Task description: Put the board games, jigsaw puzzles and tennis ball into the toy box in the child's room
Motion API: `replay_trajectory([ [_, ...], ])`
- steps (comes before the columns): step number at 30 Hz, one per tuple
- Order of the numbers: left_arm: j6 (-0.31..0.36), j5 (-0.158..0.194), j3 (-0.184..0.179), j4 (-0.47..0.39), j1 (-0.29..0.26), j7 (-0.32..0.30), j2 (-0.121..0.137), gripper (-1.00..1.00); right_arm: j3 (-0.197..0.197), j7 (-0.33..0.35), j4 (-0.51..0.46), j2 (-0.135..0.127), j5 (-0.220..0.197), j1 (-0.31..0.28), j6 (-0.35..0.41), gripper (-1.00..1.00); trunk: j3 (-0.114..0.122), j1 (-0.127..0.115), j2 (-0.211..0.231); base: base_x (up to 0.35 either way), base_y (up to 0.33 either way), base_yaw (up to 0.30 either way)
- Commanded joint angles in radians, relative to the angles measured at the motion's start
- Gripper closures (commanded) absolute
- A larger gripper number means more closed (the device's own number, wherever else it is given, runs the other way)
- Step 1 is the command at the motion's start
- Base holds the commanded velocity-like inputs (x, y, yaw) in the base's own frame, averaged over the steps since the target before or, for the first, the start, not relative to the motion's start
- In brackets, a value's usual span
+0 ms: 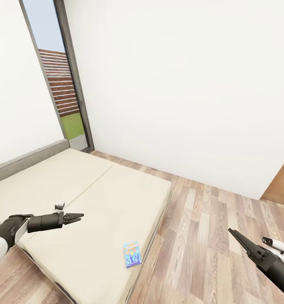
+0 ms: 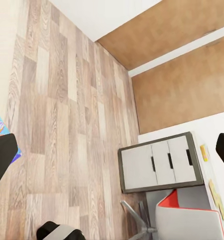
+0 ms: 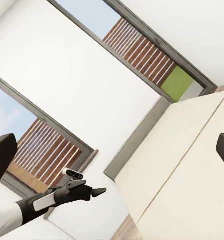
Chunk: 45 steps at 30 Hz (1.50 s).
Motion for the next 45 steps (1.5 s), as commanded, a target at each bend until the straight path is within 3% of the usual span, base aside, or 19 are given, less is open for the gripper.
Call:
replay_trajectory([
  [1, 0.011, 0.002, -0.001, 0.0, -0.001, -0.003, 0.0, -1.0, 0.0, -0.001, -0.001, 0.0, -0.006, 0.0, 0.007, -1.0, -0.002, 0.001, -0.002, 0.0, 0.0, 0.02],
  [26, 0.011, 0.002, -0.001, 0.0, -0.001, -0.003, 0.001, -1.0, 0.0, 0.0, -0.001, 0.0, -0.006, 0.0, 0.005, -1.0, -0.002, 0.001, -0.002, 0.049, 0.0, 0.005],
  [45, 0.011, 0.002, -0.001, 0.0, -0.001, -0.003, 0.0, -1.0, 0.0, 0.0, -0.001, 0.0, -0.006, 0.0, 0.005, -1.0, 0.003, 0.001, -0.002, 0.001, -0.053, 0.129],
])
